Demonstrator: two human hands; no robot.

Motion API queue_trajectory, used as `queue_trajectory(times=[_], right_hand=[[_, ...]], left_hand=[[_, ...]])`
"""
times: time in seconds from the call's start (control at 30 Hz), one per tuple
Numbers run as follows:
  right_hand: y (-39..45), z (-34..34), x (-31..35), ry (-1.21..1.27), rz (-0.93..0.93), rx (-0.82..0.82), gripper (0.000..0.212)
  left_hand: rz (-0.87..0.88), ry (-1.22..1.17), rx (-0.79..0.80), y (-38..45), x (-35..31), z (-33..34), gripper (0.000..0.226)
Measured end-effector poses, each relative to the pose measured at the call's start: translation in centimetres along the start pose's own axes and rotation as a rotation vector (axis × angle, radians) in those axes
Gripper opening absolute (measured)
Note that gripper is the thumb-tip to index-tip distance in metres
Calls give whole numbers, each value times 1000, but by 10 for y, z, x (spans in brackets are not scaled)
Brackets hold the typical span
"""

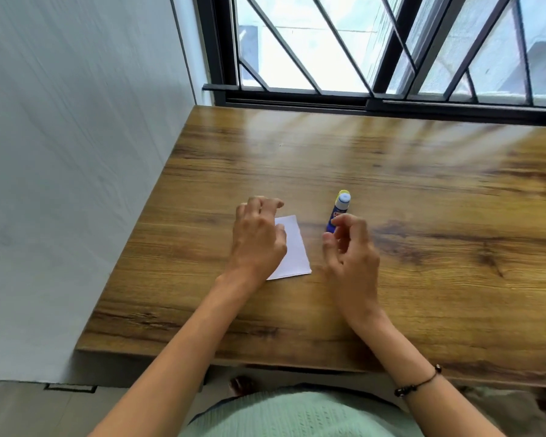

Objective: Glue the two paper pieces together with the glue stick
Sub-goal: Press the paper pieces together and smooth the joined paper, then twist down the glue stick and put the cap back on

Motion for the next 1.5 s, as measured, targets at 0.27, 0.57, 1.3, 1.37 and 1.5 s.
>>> queue_trajectory(times=[0.27,0.57,1.3,1.37,1.5], right_hand=[[26,16,-34,-129,200,140,43],[36,27,-33,-192,128,185,30],[2,61,-5,1354,1023,599,42],[6,58,-9,1308,971,517,32],[8,56,-10,1268,898,508,29]], left_hand=[[-80,-406,193,25,-30,49,54],[-96,-408,154,35,-33,70,18],[-245,-989,55,35,-30,28,9],[-239,-972,34,36,-31,27,10],[-236,-963,40,37,-33,27,12]])
Point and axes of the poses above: each hand's wrist, its own y-axis towards the middle knuckle, its own z-axis out of the palm, x = y × z, the point moved 8 cm from there along y, towards the middle knuckle, and after that the axes turned 13 degrees about -y, right-handed, at the moved point
